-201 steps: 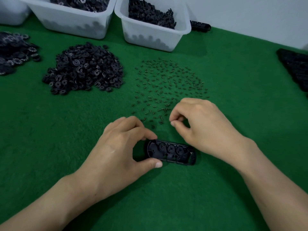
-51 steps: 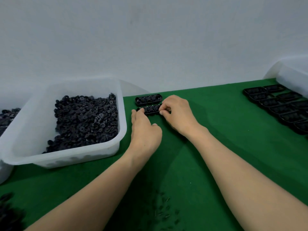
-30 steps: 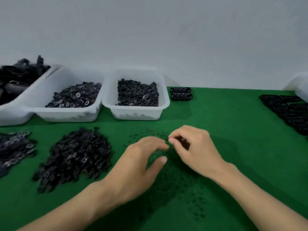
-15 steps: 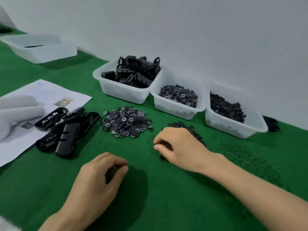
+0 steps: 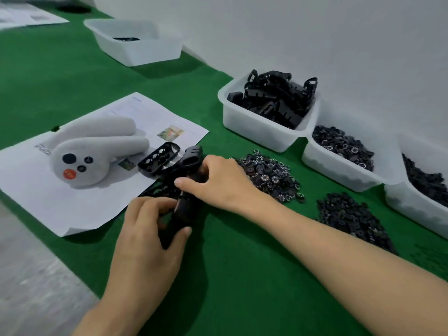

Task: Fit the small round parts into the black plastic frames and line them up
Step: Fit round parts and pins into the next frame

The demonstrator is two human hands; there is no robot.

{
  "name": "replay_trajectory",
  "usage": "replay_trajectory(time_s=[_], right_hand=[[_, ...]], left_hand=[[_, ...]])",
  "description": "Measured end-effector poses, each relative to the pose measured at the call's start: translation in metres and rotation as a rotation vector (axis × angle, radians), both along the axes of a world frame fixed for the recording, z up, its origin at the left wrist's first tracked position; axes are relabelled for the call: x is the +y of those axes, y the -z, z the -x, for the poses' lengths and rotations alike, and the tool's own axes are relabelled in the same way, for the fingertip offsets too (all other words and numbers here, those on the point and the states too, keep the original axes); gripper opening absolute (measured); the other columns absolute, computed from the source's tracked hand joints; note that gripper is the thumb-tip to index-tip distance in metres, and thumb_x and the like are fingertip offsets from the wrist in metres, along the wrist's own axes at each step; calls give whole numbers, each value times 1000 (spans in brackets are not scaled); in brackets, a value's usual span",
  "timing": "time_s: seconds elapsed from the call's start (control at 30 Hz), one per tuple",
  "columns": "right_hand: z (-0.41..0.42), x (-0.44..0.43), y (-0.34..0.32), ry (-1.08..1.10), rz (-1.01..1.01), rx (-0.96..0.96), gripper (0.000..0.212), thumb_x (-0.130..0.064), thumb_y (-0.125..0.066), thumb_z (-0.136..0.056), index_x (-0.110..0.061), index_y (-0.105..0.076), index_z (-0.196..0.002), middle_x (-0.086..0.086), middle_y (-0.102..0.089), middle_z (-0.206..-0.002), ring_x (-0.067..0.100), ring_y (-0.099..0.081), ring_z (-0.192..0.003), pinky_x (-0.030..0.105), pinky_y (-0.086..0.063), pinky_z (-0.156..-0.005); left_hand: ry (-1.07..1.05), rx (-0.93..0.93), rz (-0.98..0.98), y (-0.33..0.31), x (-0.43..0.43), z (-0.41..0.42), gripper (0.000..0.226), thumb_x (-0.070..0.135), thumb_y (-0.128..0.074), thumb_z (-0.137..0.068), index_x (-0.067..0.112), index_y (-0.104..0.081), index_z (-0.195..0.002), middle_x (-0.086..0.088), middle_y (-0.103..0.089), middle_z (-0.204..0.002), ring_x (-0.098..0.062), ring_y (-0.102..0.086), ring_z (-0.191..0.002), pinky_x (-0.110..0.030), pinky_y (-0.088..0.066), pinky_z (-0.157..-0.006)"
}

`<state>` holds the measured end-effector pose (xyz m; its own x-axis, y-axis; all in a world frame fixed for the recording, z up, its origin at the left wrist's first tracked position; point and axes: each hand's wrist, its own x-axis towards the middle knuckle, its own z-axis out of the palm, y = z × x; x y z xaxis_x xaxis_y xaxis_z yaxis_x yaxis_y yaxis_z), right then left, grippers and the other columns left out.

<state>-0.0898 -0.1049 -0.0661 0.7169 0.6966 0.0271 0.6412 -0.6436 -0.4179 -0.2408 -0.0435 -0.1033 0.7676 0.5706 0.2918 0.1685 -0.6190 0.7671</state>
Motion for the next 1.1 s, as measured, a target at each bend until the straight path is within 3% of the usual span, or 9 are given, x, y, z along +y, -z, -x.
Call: replay_trajectory(time_s=[0.13, 0.23, 0.33, 0.5, 0.6, 0.7, 0.8, 0.9, 1.1], right_hand=[[2, -28, -7, 3, -196, 359, 24, -33, -68, -75, -17, -53, -82, -5, -59, -56, 17, -62, -53, 28, -49, -49], [4, -72, -15, -24, -301, 589, 26, -22, -72, -74, -20, -52, -90, 0, -60, -70, 14, -64, -62, 27, -53, -56], [16, -112, -19, -49, -200, 452, 30, -33, -73, -70, -38, -52, -92, -16, -60, -90, -4, -57, -80, 17, -48, -68], [41, -150, -7, 10, -134, 247, 34, -39, -71, -69, -41, -54, -99, -22, -59, -97, 2, -54, -84, 15, -43, -66], [53, -162, 6, -1, -95, 105, 33, -33, -73, -74, -36, -59, -103, -20, -60, -99, 3, -52, -90, 9, -37, -75], [61, -166, 16, -46, -97, -82, 34, -26, -70, -75, -15, -66, -107, -7, -62, -104, 11, -56, -96, 8, -31, -92], [66, -170, 24, -73, -127, -215, 30, -24, -69, -80, -7, -69, -105, 4, -64, -104, 19, -57, -87, 21, -42, -86], [70, -176, 25, -100, -121, -239, 29, -28, -63, -84, -7, -70, -102, 5, -64, -101, 20, -56, -81, 27, -46, -75], [35, -163, 2, 144, -204, -167, 14, -25, -64, -82, -16, -70, -91, -10, -61, -81, -1, -52, -65, 10, -39, -65]], left_hand=[[130, 42, 25, -3, 7, 1, 37, 12, -82, -62, 21, -65, -94, 14, -56, -85, -5, -55, -73, -13, -43, -63], [280, 71, 45, -6, 6, 4, 32, 27, -80, -63, 28, -66, -92, 21, -56, -89, -2, -54, -81, -14, -43, -69], [383, 111, 45, -7, 3, 2, 40, 48, -66, -62, 33, -64, -99, 26, -56, -94, 1, -53, -86, -21, -45, -75], [538, 175, -92, -5, -8, -8, 58, 65, -49, -64, 35, -58, -113, 34, -45, -101, 0, -45, -99, -26, -36, -89], [593, 173, -128, -3, -13, -11, 56, 63, -45, -67, 33, -61, -112, 29, -49, -100, -4, -46, -99, -30, -33, -90], [607, 167, -92, -4, -16, -13, 50, 59, -50, -67, 32, -65, -106, 25, -55, -97, -6, -49, -95, -30, -35, -89], [637, 155, -134, -5, -18, -13, 35, 52, -64, -74, 32, -66, -103, 19, -59, -94, -10, -52, -90, -34, -40, -84], [697, 159, -213, -6, -22, -12, 27, 44, -59, -77, 34, -67, -100, 16, -56, -91, -9, -50, -85, -32, -39, -78], [742, 164, -187, -7, -27, -18, 32, 46, -47, -77, 35, -64, -101, 17, -54, -93, -6, -49, -88, -27, -37, -81]])
